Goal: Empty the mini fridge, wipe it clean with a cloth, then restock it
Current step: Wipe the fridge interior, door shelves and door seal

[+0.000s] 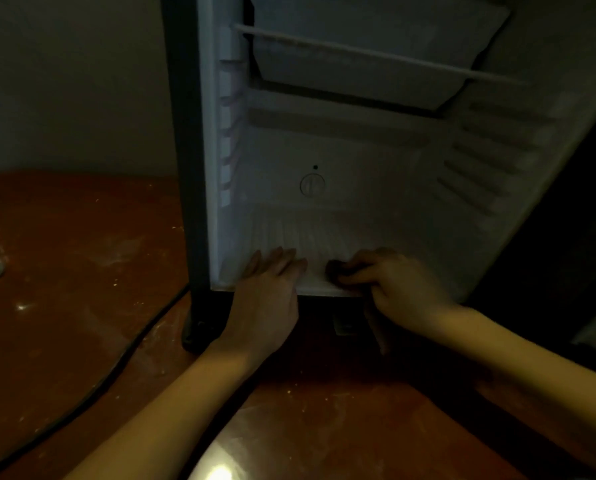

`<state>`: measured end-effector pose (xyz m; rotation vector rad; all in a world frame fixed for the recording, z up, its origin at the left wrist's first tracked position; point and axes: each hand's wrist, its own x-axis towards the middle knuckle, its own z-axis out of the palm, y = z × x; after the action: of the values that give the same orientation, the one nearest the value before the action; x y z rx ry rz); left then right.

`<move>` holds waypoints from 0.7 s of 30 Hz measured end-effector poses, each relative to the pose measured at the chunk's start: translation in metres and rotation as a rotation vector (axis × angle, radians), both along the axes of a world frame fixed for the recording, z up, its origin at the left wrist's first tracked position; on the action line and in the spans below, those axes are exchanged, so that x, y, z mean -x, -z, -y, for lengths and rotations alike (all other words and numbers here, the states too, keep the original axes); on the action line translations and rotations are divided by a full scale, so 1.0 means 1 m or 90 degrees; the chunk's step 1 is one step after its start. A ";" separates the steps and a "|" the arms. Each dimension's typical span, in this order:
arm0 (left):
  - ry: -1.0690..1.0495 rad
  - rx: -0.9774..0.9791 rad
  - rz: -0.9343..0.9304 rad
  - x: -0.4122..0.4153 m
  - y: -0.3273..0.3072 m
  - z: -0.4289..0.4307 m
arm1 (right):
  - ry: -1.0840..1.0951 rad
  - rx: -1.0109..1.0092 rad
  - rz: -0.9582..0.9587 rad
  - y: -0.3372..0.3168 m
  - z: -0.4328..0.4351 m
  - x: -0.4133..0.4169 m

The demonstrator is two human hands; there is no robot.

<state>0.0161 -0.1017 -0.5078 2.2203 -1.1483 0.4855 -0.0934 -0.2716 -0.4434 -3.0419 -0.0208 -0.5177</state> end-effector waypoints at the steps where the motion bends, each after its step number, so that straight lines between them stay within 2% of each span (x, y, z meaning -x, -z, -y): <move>1: 0.000 0.003 -0.001 0.000 0.000 0.000 | 0.016 0.003 -0.010 -0.002 0.003 -0.014; 5: 0.001 0.007 0.024 -0.003 0.002 0.000 | 0.084 -0.087 -0.057 -0.002 0.037 -0.100; 9: 0.005 0.001 0.026 -0.004 0.003 0.000 | 0.137 -0.064 -0.074 -0.006 0.048 -0.154; 12: -0.011 0.037 -0.006 -0.003 0.004 -0.002 | 0.096 -0.057 -0.046 -0.001 0.031 -0.130; 18: -0.107 0.016 -0.016 -0.001 0.002 0.000 | -0.153 0.051 0.046 0.009 -0.005 -0.014; 21: -0.108 0.012 -0.009 0.001 0.002 0.002 | -0.122 0.068 -0.020 -0.003 -0.010 -0.024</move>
<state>0.0153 -0.1033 -0.5100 2.3122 -0.9490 0.5454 -0.0697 -0.2612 -0.4408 -3.1045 -0.3454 -0.4670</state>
